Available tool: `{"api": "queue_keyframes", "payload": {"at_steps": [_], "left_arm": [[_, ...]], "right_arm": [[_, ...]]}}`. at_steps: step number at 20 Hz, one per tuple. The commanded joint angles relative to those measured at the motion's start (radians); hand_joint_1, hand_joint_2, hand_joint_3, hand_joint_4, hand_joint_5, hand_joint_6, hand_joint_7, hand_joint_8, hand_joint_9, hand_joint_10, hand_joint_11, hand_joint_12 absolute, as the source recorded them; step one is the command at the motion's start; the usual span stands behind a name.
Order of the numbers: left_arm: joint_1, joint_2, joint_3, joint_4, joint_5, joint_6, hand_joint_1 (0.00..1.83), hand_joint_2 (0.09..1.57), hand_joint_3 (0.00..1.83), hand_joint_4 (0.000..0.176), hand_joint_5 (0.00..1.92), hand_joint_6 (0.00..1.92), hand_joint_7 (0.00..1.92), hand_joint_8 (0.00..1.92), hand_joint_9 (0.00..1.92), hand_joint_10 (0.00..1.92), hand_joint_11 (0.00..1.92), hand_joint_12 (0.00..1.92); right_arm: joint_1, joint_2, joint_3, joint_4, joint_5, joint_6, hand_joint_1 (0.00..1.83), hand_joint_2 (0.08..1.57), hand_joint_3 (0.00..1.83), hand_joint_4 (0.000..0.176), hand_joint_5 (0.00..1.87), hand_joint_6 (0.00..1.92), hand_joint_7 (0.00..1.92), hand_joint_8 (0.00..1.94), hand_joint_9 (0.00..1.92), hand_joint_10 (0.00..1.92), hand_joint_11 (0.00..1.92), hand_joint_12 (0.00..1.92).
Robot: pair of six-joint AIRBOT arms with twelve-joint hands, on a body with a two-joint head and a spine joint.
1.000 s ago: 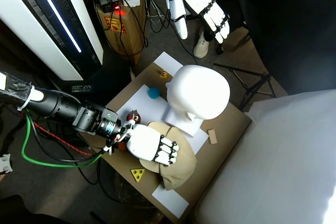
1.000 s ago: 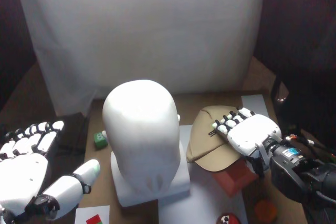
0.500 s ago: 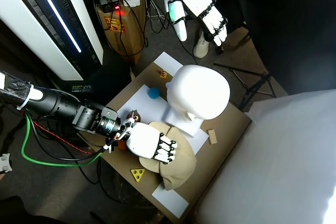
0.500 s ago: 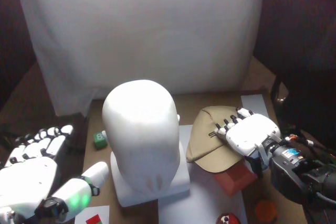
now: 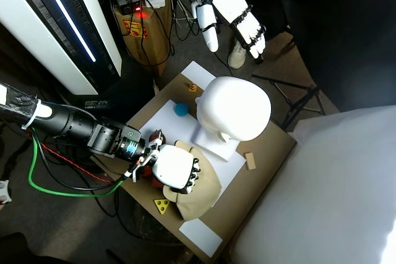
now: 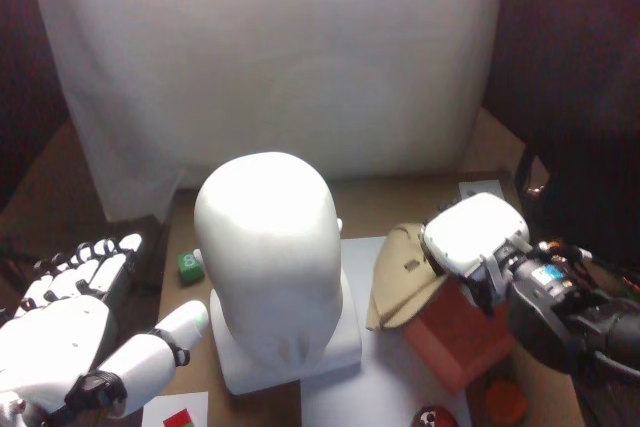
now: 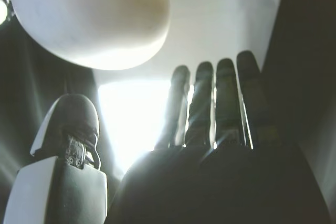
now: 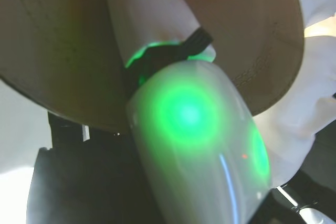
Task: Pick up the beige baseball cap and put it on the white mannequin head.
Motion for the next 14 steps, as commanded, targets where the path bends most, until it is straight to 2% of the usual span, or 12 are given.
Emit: {"api": "queue_keyframes", "payload": {"at_steps": [1, 5, 7, 13, 14], "left_arm": [[0.000, -0.001, 0.007, 0.062, -0.099, -0.022, 0.00, 1.19, 0.00, 0.023, 0.10, 0.01, 0.07, 0.00, 0.06, 0.00, 0.00, 0.36], [0.005, -0.001, 0.019, 0.074, -0.099, -0.047, 0.00, 1.19, 0.00, 0.023, 0.10, 0.01, 0.07, 0.00, 0.06, 0.00, 0.00, 0.37], [0.005, -0.002, 0.018, 0.066, -0.090, -0.062, 0.00, 1.18, 0.00, 0.022, 0.10, 0.00, 0.08, 0.00, 0.06, 0.00, 0.00, 0.35], [0.006, -0.003, 0.023, 0.077, -0.096, -0.072, 0.00, 1.18, 0.00, 0.023, 0.06, 0.00, 0.06, 0.00, 0.04, 0.00, 0.00, 0.35], [0.009, -0.003, 0.025, 0.077, -0.098, -0.085, 0.00, 1.19, 0.00, 0.019, 0.07, 0.00, 0.06, 0.00, 0.04, 0.00, 0.00, 0.37]], "right_arm": [[0.021, 0.015, 0.009, 0.004, 0.152, -0.003, 1.38, 1.10, 0.00, 0.000, 0.93, 0.88, 1.02, 0.88, 0.98, 1.26, 0.93, 1.36], [0.075, 0.036, 0.007, 0.069, 0.228, -0.021, 1.38, 1.10, 0.00, 0.000, 0.92, 0.89, 1.02, 0.88, 0.98, 1.26, 0.93, 1.36], [0.096, 0.054, -0.007, 0.072, 0.302, -0.042, 1.38, 1.10, 0.00, 0.000, 0.92, 0.90, 1.03, 0.87, 0.97, 1.27, 0.92, 1.36], [0.170, 0.168, -0.158, 0.042, 0.388, -0.056, 1.38, 1.10, 0.00, 0.000, 0.92, 0.91, 1.04, 0.85, 0.95, 1.28, 0.92, 1.36], [0.180, 0.179, -0.178, 0.039, 0.400, -0.063, 1.38, 1.10, 0.00, 0.000, 0.92, 0.91, 1.05, 0.84, 0.95, 1.27, 0.93, 1.36]]}}
